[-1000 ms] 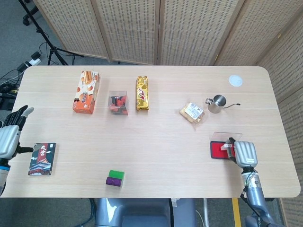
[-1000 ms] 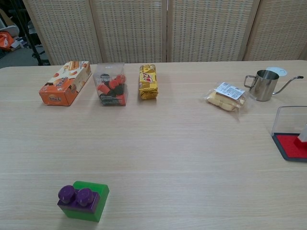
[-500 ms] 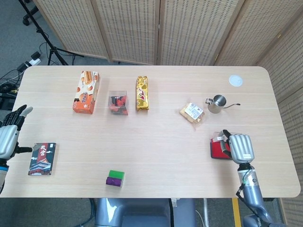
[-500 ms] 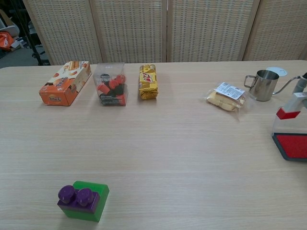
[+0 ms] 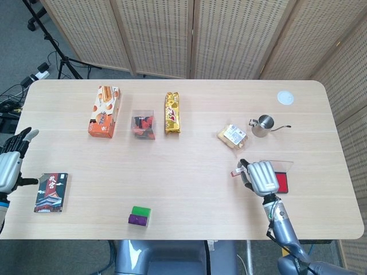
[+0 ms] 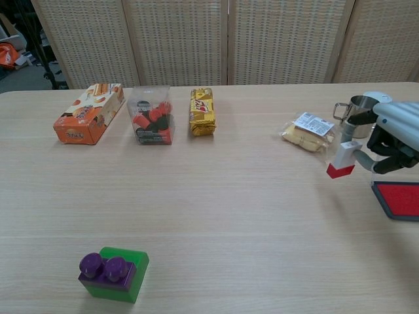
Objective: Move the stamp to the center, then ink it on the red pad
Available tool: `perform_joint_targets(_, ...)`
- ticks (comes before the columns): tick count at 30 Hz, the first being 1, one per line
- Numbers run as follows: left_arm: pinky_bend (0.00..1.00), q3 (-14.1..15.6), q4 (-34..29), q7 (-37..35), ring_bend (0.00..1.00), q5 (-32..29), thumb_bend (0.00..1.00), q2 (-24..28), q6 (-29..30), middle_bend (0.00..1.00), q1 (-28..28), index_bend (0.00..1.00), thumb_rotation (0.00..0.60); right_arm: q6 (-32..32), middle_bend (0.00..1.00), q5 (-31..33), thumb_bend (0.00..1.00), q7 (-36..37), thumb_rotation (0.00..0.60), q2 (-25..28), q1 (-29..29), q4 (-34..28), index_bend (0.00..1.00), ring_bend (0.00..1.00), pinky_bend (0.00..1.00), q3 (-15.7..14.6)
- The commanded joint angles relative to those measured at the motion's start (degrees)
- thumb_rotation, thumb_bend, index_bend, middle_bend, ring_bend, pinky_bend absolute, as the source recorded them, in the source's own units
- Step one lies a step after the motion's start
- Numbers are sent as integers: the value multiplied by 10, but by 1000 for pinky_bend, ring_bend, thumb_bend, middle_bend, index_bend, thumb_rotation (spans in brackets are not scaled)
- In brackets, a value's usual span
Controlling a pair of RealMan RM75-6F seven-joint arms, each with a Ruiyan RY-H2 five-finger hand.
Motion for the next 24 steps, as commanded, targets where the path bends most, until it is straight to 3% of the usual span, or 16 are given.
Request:
perform_joint_targets(1, 0, 0, 0, 2, 0, 0, 81, -1, -2, 0, -1, 0, 600, -4, 988, 9, 620, 14, 600, -22, 1, 37, 548, 1000, 1000, -2)
perform_joint_targets(24, 0, 3, -2, 43, 0, -14, 83, -17, -8, 0, -10, 0, 600, 1, 988, -8, 606, 79, 600, -59, -5, 122, 548, 1000, 1000, -22)
